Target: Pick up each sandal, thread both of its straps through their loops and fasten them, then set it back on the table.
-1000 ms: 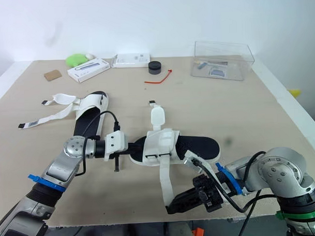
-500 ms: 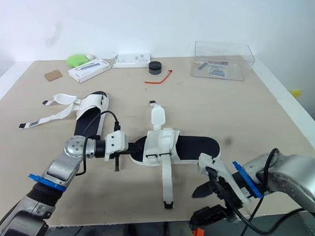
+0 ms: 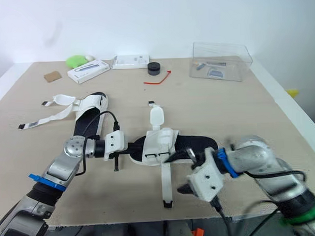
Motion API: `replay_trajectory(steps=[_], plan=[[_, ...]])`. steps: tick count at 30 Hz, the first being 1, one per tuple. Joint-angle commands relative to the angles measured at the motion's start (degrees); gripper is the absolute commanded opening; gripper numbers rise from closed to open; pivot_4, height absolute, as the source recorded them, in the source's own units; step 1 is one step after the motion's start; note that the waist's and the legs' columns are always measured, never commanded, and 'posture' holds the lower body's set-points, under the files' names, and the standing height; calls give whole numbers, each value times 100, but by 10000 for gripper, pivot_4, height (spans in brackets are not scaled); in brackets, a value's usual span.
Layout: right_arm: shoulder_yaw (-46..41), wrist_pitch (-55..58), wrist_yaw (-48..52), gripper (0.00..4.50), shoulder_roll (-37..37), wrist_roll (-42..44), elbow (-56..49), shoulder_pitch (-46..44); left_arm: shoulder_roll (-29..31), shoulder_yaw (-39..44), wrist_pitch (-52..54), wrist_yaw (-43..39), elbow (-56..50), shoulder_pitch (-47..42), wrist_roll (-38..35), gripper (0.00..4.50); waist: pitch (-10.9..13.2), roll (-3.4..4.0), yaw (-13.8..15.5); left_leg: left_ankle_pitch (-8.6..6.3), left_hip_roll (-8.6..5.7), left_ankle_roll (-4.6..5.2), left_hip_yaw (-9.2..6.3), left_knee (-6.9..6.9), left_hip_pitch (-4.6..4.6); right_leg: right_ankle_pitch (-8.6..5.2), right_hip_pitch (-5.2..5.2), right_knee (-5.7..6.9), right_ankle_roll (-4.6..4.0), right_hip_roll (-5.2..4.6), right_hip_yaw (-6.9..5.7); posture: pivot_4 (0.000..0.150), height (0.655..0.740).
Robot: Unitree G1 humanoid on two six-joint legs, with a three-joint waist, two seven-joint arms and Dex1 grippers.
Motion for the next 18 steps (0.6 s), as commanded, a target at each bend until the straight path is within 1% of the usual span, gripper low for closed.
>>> replay_trajectory(steps=[1, 4, 6, 8, 13, 18], plan=[[109, -1367, -510, 44316, 177, -836, 634, -340, 40, -207, 113, -71, 69, 148, 202, 0, 0, 0, 5, 0, 0, 0, 0, 0, 1, 0, 2, 0, 0, -1, 0, 1500, 7400], [203, -2008, -873, 44316, 286, -1166, 1081, -546, 52, -203, 130, -70, 41, 163, 201, 0, 0, 0, 4, -1, 1, 1, 17, -1, 5, 3, 2, 0, -3, -4, 15, 1500, 7400], [280, -2193, -988, 44316, 275, -1251, 1230, -636, 69, -195, 137, -72, 24, 178, 202, 0, 0, 0, 3, -4, 0, 5, 26, -1, 7, 20, 1, 0, -32, -5, 25, 1500, 7400], [378, -2294, -1042, 44316, 203, -1280, 1340, -741, 84, -184, 149, -74, 3, 191, 198, 0, 0, 0, 3, -6, 0, 6, 31, -2, 11, 20, 1, 0, -33, -6, 31, 1500, 7400], [526, -2326, -959, 44316, -115, -1027, 1503, -1016, 120, -187, 172, -83, -59, 254, 199, 0, 0, 0, 0, -6, 3, 7, 42, -4, 22, 14, 3, 1, -52, -3, 43, 1500, 7400], [639, -2470, -932, 44316, -367, -815, 1573, -1096, 101, -199, 205, -86, -74, 246, 200, 0, 0, 1, 0, -6, 3, 7, 42, -15, 25, 14, 2, 1, -51, -4, 46, 1500, 7400]])
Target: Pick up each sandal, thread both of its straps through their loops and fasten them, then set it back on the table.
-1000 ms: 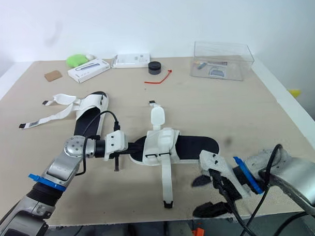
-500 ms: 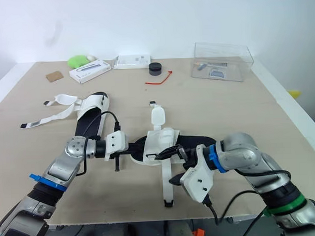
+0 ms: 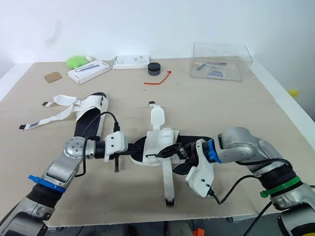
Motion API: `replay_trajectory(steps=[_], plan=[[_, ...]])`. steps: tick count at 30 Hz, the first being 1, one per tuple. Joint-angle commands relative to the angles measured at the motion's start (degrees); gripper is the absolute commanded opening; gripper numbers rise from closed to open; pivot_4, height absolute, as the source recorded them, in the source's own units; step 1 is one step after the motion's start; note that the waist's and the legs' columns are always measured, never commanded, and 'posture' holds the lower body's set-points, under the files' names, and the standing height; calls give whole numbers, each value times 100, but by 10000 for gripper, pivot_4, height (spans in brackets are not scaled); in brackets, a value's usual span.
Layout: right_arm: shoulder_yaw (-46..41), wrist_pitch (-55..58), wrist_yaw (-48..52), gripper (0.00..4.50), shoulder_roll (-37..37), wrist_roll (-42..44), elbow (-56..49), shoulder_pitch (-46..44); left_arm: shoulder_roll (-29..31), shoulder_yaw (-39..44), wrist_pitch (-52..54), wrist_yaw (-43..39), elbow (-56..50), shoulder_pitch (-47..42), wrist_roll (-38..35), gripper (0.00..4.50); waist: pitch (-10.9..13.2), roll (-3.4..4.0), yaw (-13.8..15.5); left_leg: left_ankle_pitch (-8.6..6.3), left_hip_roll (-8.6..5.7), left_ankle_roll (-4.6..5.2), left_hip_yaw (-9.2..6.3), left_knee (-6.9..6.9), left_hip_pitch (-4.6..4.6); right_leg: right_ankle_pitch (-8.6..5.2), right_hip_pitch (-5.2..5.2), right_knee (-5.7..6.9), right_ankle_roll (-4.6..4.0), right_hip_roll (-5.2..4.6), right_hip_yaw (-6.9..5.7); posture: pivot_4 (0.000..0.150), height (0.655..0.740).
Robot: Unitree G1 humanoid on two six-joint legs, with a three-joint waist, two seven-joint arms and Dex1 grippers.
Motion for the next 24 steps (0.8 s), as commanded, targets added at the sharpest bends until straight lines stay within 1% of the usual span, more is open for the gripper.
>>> replay_trajectory(steps=[1, 3, 6, 10, 14, 22, 23, 24], plan=[[53, -155, -22, 44316, -167, 290, -6, -145, 68, -221, 122, -98, 83, 157, 201, 0, 0, 0, 0, 0, 0, 0, 0, -2, 0, 2, 0, 0, 3, 0, 0, 1500, 7400], [85, -231, -27, 44316, -220, 335, 10, -179, 71, -224, 124, -103, 81, 160, 203, 0, 0, 0, 0, 0, 0, 0, -1, -3, 0, 3, 0, 0, 5, 0, 0, 1500, 7400], [155, -127, -108, 44316, -76, 576, -267, -217, 65, -240, 120, -108, 85, 169, 209, 0, 0, 0, 0, 0, 0, 0, 0, -3, 1, 2, 0, 0, 3, -1, 1, 1500, 7400], [256, 48, -93, 44316, 64, 685, -485, -293, 56, -252, 113, -116, 112, 150, 217, 0, 0, 0, 1, 0, 0, 0, -2, -3, 1, 3, 0, 0, 6, 0, 2, 1500, 7400], [386, 192, 47, 44316, 18, 913, -640, -277, 54, -248, 116, -118, 132, 123, 217, 0, 0, 0, 1, -1, 0, 1, -2, -3, 1, 3, 0, 0, 7, -2, 1, 1500, 7400], [543, 187, 259, 44316, -105, 863, -453, -200, 88, -227, 125, -127, 127, 148, 209, 0, 0, 0, 1, -1, 0, 1, -1, -4, 2, 2, 0, 0, 3, -1, 0, 1500, 7400], [564, 220, 277, 39322, -97, 863, -463, -203, 90, -226, 125, -126, 128, 150, 210, 0, 0, 0, 1, -1, 1, 1, -2, -4, 2, 2, 0, 0, 3, -1, 0, 1500, 7400], [601, 259, 316, 37650, -103, 858, -476, -195, 89, -228, 126, -123, 131, 149, 213, 0, 0, 0, 1, -1, 1, 1, -1, -4, 2, 2, 0, 0, 3, -1, 0, 1500, 7400]])
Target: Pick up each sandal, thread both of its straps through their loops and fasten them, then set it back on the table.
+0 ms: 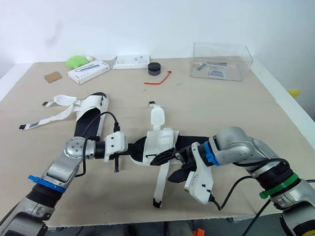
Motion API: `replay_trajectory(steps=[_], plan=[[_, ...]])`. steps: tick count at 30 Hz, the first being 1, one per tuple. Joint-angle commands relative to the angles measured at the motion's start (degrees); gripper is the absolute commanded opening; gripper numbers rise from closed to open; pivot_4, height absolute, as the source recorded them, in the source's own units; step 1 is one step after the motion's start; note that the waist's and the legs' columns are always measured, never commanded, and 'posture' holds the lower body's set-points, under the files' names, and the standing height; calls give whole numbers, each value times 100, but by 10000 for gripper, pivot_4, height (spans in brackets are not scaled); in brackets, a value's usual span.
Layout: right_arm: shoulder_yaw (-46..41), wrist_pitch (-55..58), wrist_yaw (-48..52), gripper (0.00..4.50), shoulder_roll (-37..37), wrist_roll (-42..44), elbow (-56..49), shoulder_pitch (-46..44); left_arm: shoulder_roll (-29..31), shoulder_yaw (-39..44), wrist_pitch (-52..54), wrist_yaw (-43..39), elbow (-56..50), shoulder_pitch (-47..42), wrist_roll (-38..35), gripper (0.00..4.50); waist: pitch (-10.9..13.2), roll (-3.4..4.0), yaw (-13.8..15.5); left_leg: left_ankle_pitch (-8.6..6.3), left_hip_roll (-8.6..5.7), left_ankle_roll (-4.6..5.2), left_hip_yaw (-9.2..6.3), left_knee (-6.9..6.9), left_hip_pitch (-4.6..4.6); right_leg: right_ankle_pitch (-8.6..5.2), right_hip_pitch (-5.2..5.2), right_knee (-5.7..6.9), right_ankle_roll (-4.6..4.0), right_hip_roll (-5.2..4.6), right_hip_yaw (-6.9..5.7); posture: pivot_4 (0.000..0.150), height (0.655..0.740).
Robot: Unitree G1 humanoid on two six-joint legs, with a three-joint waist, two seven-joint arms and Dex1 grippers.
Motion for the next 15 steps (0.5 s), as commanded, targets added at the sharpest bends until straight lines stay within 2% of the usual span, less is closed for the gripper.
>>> replay_trajectory(steps=[1, 2, 4, 12, 15], plan=[[27, 90, 84, 30397, -43, 72, -83, -11, 84, -226, 124, -112, 131, 154, 214, 0, 0, 0, 0, 0, 0, 0, 0, 0, 0, 0, 0, 0, 0, 0, 0, 1500, 7400], [49, 117, 113, 29242, -52, 58, -91, 4, 80, -226, 128, -108, 131, 152, 213, 0, 0, 0, 0, 0, 0, 0, 0, 0, 0, 0, 0, 0, 0, 0, 0, 1500, 7400], [66, 146, 133, 21591, -47, 22, -95, 23, 70, -223, 131, -99, 137, 151, 209, 0, 0, 0, 0, 0, 0, 0, 1, 0, 0, 0, 0, 0, 1, 0, 0, 1500, 7400], [86, 255, 157, 21591, 18, -133, -82, 123, 40, -235, 143, -77, 139, 169, 208, 0, 0, 0, 0, 0, 0, 0, 0, 0, 0, 1, 0, 0, 1, 0, -1, 1500, 7400], [98, 378, 169, 13050, 8, -94, -57, 249, 33, -234, 141, -65, 146, 172, 211, 0, 0, 0, 0, 0, 0, 0, 0, 0, 0, 0, 0, 0, 1, -1, -1, 1500, 7400]])
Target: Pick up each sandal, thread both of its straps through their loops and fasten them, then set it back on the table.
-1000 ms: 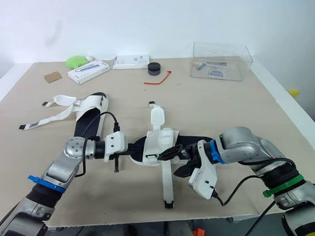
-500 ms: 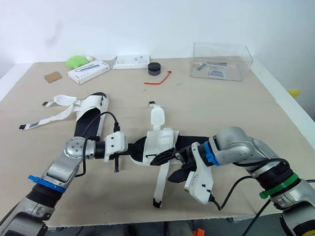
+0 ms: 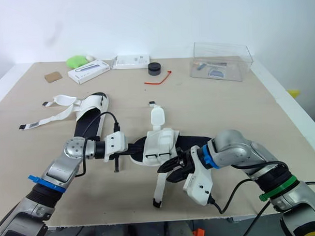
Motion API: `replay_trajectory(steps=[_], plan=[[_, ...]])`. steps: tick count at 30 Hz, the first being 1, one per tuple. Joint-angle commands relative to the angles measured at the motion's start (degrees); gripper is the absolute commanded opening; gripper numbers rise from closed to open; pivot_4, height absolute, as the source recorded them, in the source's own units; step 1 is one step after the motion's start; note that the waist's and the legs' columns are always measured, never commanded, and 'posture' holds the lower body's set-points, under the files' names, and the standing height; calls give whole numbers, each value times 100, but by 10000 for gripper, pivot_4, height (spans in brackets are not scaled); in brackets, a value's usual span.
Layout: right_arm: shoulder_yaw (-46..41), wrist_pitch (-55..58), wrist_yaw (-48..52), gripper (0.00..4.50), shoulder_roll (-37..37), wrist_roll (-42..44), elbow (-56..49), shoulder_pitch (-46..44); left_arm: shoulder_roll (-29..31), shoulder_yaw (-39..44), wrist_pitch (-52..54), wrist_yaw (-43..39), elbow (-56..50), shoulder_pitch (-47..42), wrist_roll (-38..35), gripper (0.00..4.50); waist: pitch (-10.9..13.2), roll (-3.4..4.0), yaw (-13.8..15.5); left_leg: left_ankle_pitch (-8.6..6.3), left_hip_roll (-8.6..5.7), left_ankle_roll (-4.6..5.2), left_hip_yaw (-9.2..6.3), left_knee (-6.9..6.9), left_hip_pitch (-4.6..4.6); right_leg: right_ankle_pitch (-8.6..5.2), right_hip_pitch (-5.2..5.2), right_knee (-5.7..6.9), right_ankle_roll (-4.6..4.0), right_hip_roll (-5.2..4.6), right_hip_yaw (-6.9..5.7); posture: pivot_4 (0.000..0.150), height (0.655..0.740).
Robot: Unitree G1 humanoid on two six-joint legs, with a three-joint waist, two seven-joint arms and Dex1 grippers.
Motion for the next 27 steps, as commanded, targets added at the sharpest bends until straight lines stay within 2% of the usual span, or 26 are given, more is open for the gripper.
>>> replay_trajectory(steps=[1, 2, 3, 8, 12, 14, 17, 22, 27], plan=[[32, 99, 16, 7884, 4, 77, -46, 123, 37, -231, 136, -65, 152, 170, 213, 0, 0, 0, 0, 0, 0, 0, 0, 0, 0, 0, 0, 0, 0, 0, 0, 1500, 7400], [39, 95, 18, 2454, 3, 80, -47, 159, 39, -229, 135, -64, 151, 174, 213, 0, 0, 0, 0, 0, 0, 0, 2, 0, 0, 0, 0, 0, 0, 0, 1, 1500, 7400], [51, 114, 32, 572, 4, 101, -48, 189, 39, -228, 135, -62, 153, 174, 214, 0, 0, 0, 0, 0, 0, 0, 2, 0, 0, 0, 0, 0, 0, 0, 1, 1500, 7400], [65, 192, 72, 572, 29, 175, -70, 254, 51, -218, 146, -63, 143, 180, 205, 0, 0, 0, 0, 0, 0, 0, 1, 0, 1, 1, 0, 0, 1, 1, 0, 1500, 7400], [-29, 719, 92, 572, 90, 715, -188, 426, 67, -211, 153, -62, 125, 198, 205, 0, -1, 0, 0, 0, 0, 0, -1, 0, 1, 1, 2, 0, 2, 1, 1, 1500, 7400], [-180, 1483, 70, 572, 143, 1328, -410, 580, 75, -207, 156, -69, 123, 202, 202, 0, -1, 0, 0, 0, 0, 0, -2, 0, 1, 1, 3, 0, 1, 0, 1, 1500, 7400], [-583, 3466, -246, 572, 249, 2745, -969, 762, 81, -200, 160, -76, 135, 200, 204, 0, -1, 0, 4, 0, 3, 0, -7, 0, 0, 1, 4, 1, -1, -2, 3, 1500, 7400], [-1193, 5834, -1148, 572, 632, 4130, -1639, 644, 72, -201, 149, -93, 180, 163, 213, 0, -2, -1, 8, 1, 9, -2, -12, 1, 1, 7, 6, 1, -7, -4, -2, 1500, 7400], [-1702, 7490, -2007, 572, 1059, 4702, -1495, 474, 61, -213, 125, -104, 209, 143, 218, 0, -2, -1, 7, 1, 11, -2, -17, 0, -4, 5, 4, 1, -8, 1, -6, 1500, 7400]])
